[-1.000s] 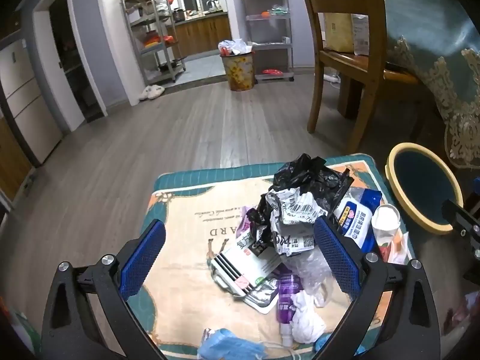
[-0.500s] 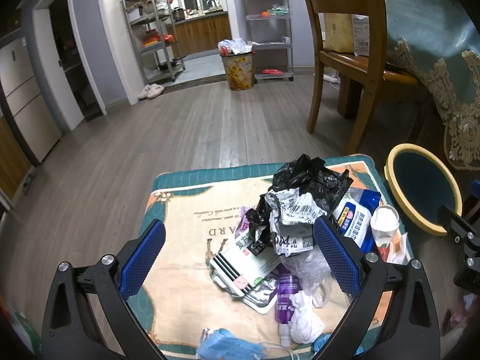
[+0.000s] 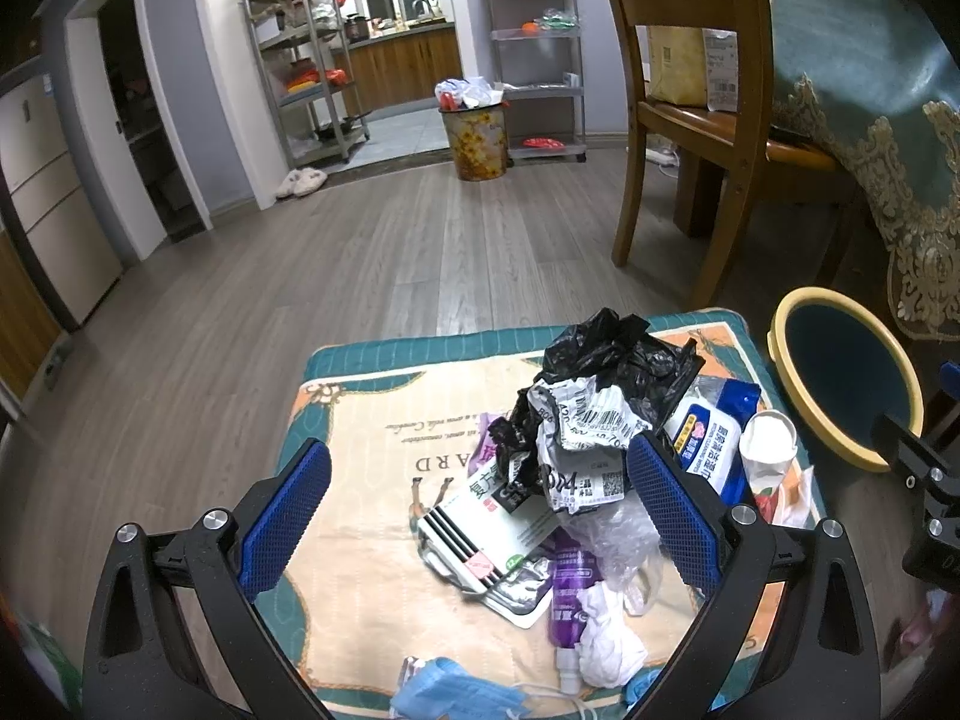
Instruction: Collect trash
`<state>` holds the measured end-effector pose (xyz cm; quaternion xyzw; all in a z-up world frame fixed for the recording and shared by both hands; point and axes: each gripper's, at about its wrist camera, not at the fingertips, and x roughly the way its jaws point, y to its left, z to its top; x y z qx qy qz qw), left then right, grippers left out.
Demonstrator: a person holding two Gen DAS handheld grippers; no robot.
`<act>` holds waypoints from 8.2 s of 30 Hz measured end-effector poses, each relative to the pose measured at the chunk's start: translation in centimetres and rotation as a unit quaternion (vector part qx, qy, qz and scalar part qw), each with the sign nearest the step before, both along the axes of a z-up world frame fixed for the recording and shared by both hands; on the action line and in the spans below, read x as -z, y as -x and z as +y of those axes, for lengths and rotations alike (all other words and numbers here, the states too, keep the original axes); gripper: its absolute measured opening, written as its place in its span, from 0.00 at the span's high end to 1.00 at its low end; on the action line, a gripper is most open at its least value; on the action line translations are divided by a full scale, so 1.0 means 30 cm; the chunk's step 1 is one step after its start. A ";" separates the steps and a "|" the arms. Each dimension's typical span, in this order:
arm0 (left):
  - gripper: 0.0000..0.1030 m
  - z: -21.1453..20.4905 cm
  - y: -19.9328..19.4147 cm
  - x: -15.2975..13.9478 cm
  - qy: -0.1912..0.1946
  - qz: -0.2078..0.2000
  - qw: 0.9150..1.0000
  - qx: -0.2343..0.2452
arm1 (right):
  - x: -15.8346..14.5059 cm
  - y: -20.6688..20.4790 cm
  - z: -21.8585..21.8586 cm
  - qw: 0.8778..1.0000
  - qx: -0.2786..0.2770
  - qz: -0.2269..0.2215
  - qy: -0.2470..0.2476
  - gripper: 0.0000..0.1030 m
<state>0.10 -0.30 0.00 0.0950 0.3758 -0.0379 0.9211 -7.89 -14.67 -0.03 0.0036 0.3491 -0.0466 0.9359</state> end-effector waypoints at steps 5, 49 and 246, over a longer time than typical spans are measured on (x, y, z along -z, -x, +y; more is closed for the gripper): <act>0.05 0.000 -0.001 0.000 0.000 0.000 1.000 0.000 | 0.001 0.000 -0.004 1.000 0.000 0.002 0.000 0.05; 0.05 0.008 -0.072 -0.060 0.016 -0.007 0.998 0.052 | -0.065 -0.097 -0.193 0.997 -0.037 0.050 -0.048 0.06; 0.93 -0.195 -0.132 -0.109 0.123 0.007 0.972 0.198 | -0.135 -0.244 -0.267 0.987 -0.030 0.010 -0.157 0.96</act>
